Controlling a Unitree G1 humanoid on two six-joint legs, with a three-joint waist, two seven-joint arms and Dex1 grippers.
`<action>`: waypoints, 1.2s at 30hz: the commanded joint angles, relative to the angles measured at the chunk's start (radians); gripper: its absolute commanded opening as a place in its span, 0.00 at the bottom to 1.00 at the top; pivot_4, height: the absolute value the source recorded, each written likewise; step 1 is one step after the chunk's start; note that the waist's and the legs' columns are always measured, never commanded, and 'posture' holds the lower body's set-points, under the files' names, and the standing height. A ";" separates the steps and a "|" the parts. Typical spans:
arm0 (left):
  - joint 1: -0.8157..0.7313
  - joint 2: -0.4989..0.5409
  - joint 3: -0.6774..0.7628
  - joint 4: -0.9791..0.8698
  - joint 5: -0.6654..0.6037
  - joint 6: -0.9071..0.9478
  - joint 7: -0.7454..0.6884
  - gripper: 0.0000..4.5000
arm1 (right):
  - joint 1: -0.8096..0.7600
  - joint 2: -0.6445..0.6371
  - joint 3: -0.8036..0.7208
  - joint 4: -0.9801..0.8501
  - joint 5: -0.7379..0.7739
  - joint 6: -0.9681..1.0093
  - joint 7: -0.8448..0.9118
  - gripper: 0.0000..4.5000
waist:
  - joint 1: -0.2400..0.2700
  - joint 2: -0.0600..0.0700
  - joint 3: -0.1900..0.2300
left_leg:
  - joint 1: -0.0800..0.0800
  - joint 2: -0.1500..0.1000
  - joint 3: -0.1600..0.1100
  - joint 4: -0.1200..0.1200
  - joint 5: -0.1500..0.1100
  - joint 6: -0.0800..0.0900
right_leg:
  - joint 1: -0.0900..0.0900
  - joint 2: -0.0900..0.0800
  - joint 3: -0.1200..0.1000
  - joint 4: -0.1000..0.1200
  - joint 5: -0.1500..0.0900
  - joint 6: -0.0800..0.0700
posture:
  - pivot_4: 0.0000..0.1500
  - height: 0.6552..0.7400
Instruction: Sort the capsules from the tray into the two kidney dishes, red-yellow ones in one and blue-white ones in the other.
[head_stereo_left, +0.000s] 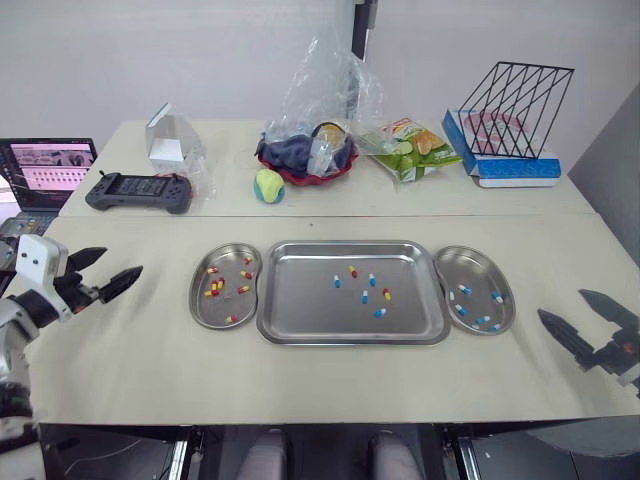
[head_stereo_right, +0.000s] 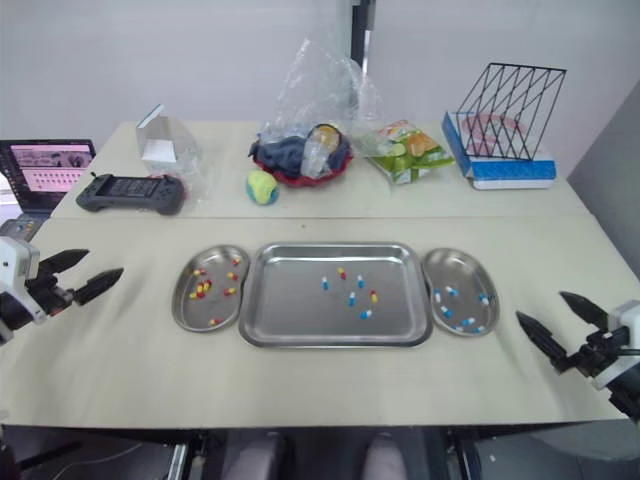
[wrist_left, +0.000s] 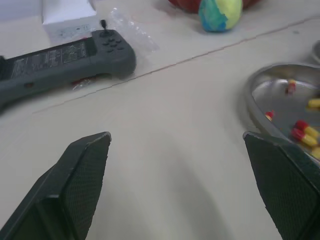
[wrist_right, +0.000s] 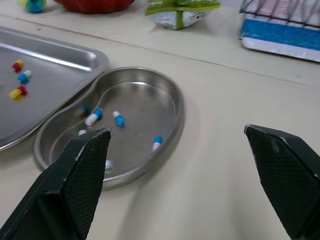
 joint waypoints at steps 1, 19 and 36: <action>0.063 0.064 0.058 -0.076 -0.111 0.101 -0.138 0.99 | -0.036 -0.051 0.021 -0.049 0.024 0.036 0.040 1.00 | -0.001 0.000 0.000 | 0.000 0.001 0.000 0.000 0.000 0.000 | 0.000 0.000 0.000 0.000 0.000 0.000 | 1.00 0.94; 0.403 -0.034 0.188 -0.576 -0.328 0.330 -0.161 0.99 | -0.279 -0.052 0.329 -0.334 0.040 0.262 -0.030 1.00 | 0.011 0.000 0.000 | -0.001 0.002 0.000 0.001 -0.001 -0.001 | 0.000 0.000 -0.001 -0.001 0.000 -0.001 | 1.00 0.94; 0.370 -0.065 0.171 -0.722 -0.364 0.368 -0.101 0.99 | -0.666 0.341 0.887 -0.269 -0.303 0.557 -0.485 1.00 | 0.004 -0.001 0.000 | -0.003 0.003 -0.001 0.000 -0.002 -0.003 | -0.005 0.002 -0.002 0.001 -0.001 -0.004 | 1.00 0.94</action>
